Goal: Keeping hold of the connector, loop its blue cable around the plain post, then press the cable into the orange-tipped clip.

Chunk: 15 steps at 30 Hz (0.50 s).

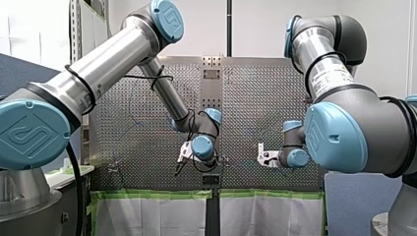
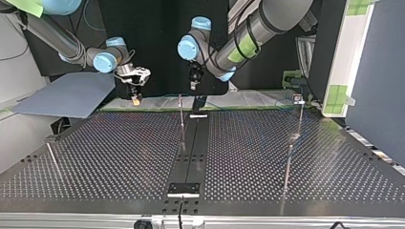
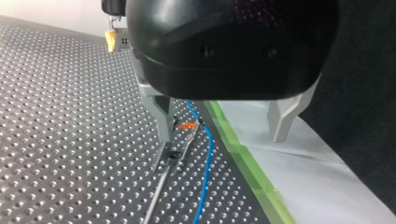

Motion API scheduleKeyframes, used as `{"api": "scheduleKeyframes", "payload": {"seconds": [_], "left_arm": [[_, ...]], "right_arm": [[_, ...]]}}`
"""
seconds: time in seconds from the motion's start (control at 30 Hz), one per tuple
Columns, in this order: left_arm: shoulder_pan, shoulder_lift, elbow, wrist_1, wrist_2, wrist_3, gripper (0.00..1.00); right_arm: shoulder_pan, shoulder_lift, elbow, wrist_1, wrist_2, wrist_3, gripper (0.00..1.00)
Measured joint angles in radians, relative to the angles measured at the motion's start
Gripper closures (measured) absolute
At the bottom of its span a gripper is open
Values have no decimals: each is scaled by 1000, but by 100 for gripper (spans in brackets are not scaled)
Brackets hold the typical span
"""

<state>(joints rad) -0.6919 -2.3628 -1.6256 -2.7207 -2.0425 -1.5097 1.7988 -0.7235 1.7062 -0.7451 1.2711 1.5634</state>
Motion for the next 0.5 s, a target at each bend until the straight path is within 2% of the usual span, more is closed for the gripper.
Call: {"api": "scheduleKeyframes", "payload": {"seconds": [0.13, 0.27, 0.5], "left_arm": [[0, 0, -10, 4, -1, -3, 1], [1, 0, -15, 6, -1, -13, 1], [3, 0, -16, 5, 0, -25, 1]], "right_arm": [[10, 0, 2, 30, 11, -28, 89], [24, 0, 2, 49, -3, -52, 89], [41, 0, 28, 43, -8, -85, 89]]}}
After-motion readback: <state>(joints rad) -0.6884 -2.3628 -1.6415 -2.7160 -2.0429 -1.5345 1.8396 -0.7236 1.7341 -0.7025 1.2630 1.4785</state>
